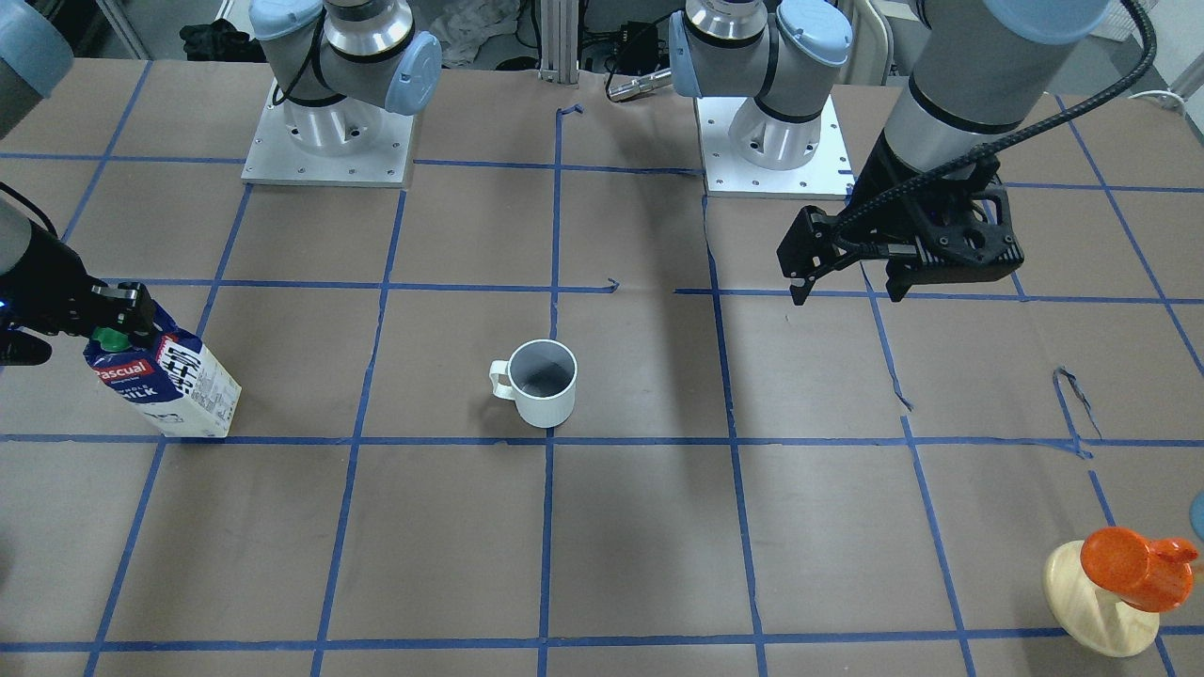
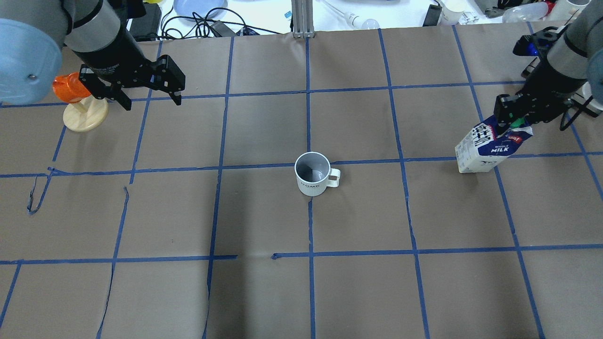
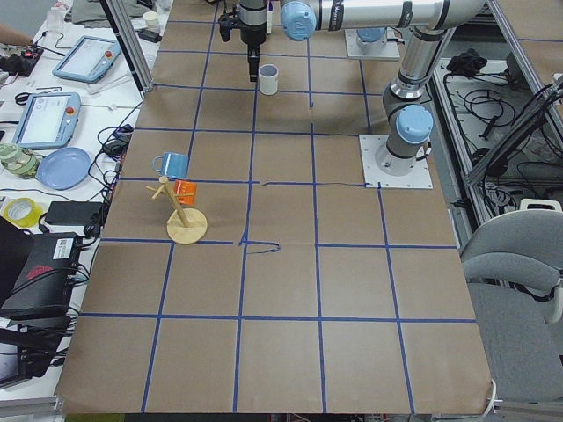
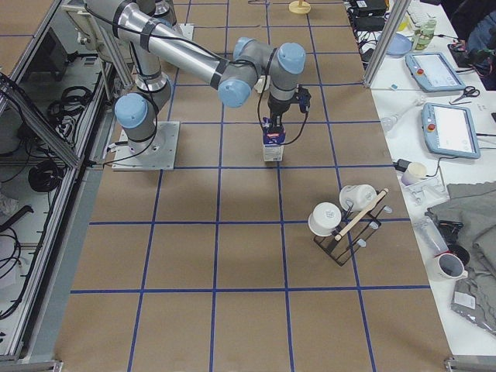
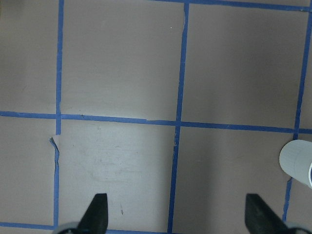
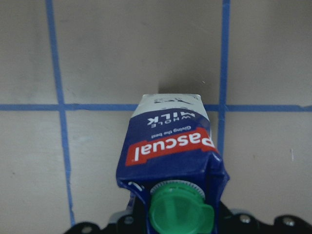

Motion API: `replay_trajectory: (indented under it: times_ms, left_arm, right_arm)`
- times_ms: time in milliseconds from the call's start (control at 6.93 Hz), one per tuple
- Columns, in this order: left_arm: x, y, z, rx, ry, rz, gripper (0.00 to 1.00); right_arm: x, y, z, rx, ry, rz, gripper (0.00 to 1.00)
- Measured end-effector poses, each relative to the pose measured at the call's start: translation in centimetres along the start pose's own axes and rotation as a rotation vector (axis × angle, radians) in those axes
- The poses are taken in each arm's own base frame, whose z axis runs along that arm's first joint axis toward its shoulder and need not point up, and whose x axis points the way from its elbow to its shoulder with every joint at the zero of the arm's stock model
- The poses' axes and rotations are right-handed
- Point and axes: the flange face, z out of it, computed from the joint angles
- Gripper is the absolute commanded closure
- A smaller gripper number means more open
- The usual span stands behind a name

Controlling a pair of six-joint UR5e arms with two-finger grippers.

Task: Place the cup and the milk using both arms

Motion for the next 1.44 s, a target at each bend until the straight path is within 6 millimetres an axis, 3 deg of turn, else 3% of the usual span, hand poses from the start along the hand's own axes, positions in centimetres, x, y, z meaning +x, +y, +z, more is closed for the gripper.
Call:
replay_trajectory:
  times_ms: [288,577,721,865,1154,1298,1442]
  left_arm:
    - [-0.1,0.0,0.0,0.0,-0.003,0.002,0.0]
    - [-0.2,-0.1,0.1,-0.002,-0.006,0.007,0.0]
    - [-0.2,-0.1,0.1,-0.003,-0.007,0.009,0.0]
    - [-0.2,-0.1,0.1,-0.003,-0.008,0.01,0.0]
    - [-0.3,-0.1,0.1,-0.002,-0.008,0.01,0.0]
    - [-0.3,-0.1,0.1,-0.002,-0.008,0.01,0.0]
    - [-0.3,-0.1,0.0,0.0,-0.008,0.01,0.0]
  right_arm:
    - [-11.0,-0.3,-1.2,0.002,-0.003,0.031,0.73]
    - [-20.3,0.9,0.4,-0.021,-0.034,0.114,0.73]
    - [-23.7,1.5,1.5,-0.032,-0.04,0.137,0.73]
    - [-25.8,2.0,2.6,-0.043,-0.04,0.14,0.73]
    - [-26.9,2.4,3.7,-0.05,-0.035,0.137,0.69]
    - [-27.0,2.5,3.8,-0.048,-0.03,0.135,0.51]
    - [-27.0,2.5,3.8,-0.046,-0.027,0.133,0.26]
